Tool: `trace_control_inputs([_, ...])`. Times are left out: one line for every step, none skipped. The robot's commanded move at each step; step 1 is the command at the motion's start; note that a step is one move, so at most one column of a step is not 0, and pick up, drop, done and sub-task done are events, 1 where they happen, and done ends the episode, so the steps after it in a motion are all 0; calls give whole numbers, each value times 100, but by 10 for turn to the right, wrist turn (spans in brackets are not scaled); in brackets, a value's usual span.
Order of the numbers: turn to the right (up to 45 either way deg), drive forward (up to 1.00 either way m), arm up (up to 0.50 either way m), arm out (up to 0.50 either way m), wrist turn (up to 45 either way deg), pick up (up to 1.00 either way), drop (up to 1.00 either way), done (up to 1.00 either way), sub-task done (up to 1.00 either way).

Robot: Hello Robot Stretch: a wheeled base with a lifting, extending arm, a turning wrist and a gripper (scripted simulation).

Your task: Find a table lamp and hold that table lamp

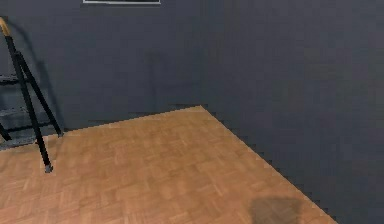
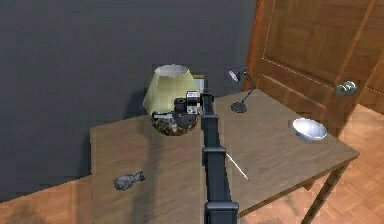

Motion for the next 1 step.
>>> trace_control_inputs([0,0,0,0,0,100,0,0,0])
